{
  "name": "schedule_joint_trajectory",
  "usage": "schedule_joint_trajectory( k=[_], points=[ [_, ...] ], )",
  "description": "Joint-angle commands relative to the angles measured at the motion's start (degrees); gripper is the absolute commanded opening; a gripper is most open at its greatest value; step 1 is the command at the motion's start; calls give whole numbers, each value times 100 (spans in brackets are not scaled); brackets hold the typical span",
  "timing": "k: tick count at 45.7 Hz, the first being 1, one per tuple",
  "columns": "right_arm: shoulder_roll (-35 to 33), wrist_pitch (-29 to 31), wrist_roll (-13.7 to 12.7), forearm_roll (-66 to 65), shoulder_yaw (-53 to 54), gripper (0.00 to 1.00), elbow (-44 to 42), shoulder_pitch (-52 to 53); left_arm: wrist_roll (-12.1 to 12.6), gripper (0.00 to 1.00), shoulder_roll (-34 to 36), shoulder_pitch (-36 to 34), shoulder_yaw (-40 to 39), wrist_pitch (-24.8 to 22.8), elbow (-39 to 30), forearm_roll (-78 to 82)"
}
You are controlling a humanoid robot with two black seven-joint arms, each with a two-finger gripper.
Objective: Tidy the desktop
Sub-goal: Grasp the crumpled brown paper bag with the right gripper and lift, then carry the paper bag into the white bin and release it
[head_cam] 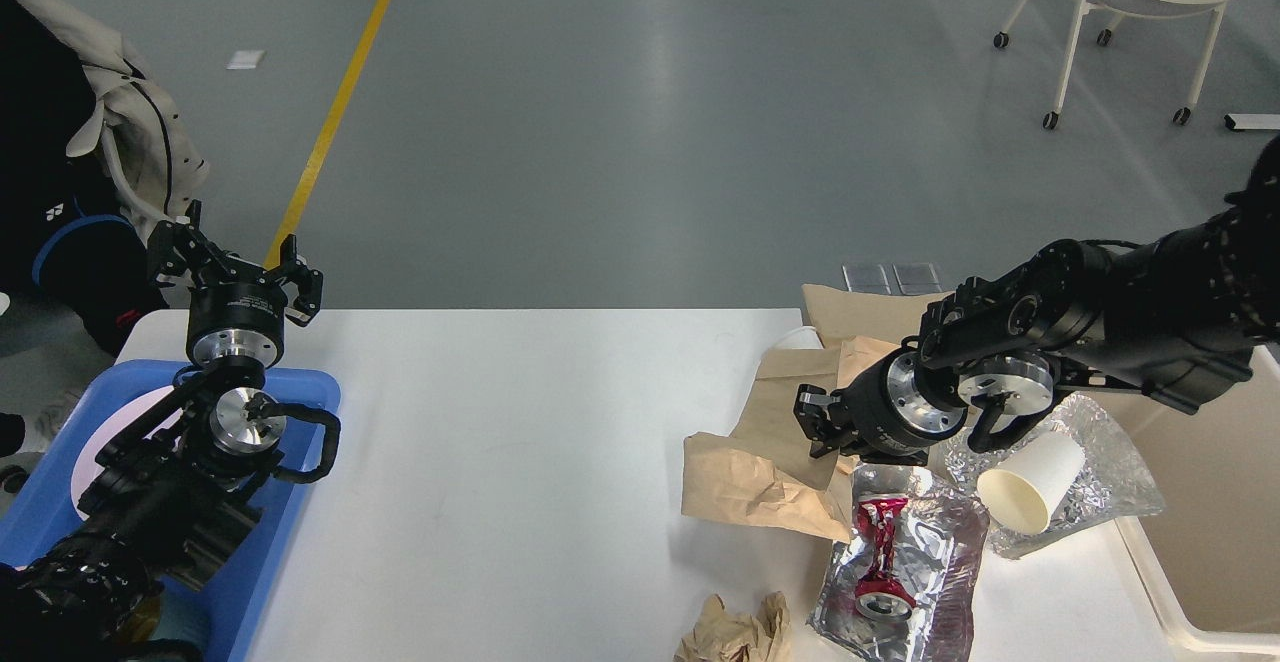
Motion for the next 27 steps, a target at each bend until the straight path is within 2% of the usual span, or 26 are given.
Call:
schedule_joint_trajectory(
  k=[1,17,23,27],
  points=[
    [-176,301,2,0,-55,0,315,573,0,98,0,0,2,0,0,1],
    [-590,1804,-16,-8,-266,0,878,2498,0,98,0,0,-7,0,0,1],
    [-695,2103,-16,-26,-293,0,869,2920,0,98,0,0,2,0,0,1],
    [-757,2095,-33,-227,-398,0,869,2973,0,98,0,0,2,0,0,1]
  ],
)
